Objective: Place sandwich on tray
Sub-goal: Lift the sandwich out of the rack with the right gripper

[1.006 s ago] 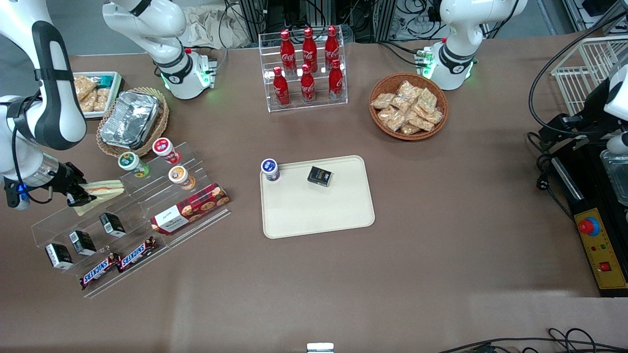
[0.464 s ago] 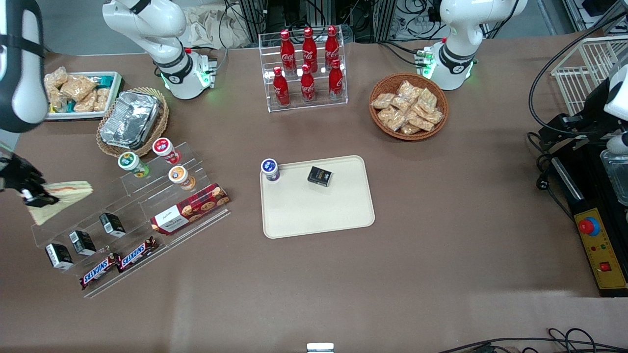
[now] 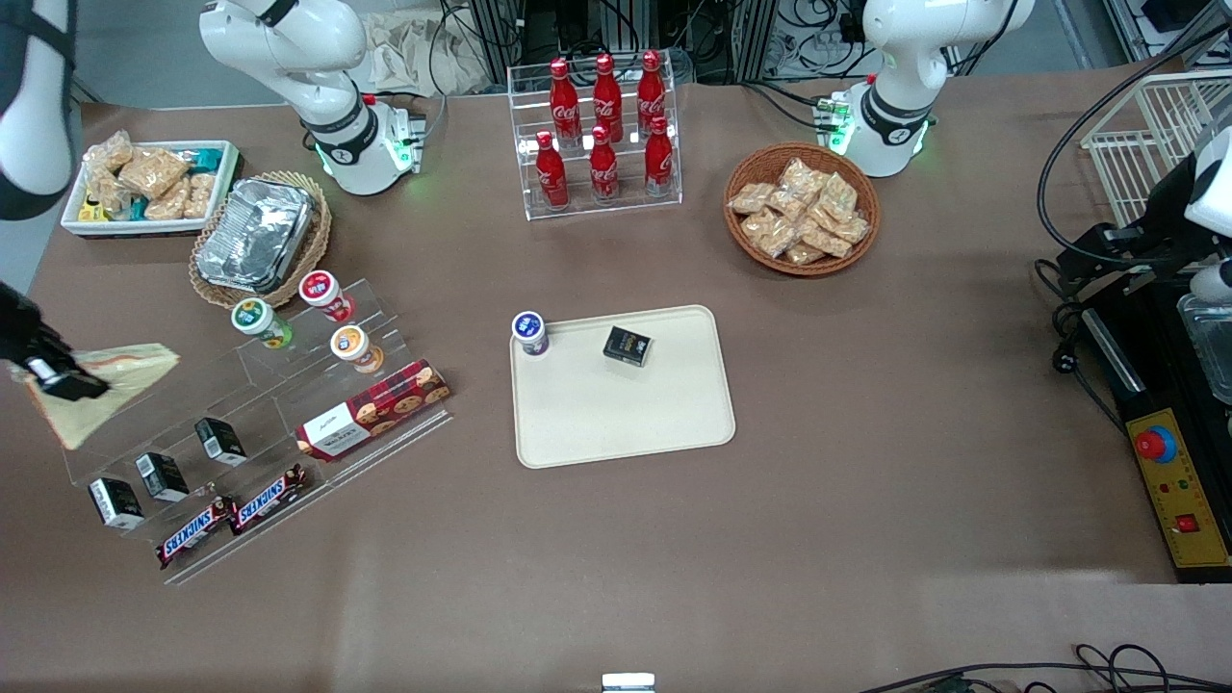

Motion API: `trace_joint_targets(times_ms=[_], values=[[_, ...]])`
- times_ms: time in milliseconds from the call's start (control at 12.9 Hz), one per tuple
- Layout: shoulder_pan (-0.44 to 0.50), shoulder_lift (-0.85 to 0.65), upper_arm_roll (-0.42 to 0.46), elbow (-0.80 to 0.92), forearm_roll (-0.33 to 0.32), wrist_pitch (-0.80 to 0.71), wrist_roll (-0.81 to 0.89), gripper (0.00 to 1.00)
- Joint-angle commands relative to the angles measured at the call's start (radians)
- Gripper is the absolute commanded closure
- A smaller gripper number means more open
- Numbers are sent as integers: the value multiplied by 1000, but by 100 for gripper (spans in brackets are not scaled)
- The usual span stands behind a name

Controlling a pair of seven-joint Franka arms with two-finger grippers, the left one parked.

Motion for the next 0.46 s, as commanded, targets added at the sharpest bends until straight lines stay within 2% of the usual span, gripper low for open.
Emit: trace_joint_targets(times_ms=[0, 232, 387], values=[[121, 21, -3, 41, -45, -68, -7, 64], [242, 21, -2, 48, -37, -65, -33, 64], [328, 30, -3, 73, -40, -63, -114, 64]])
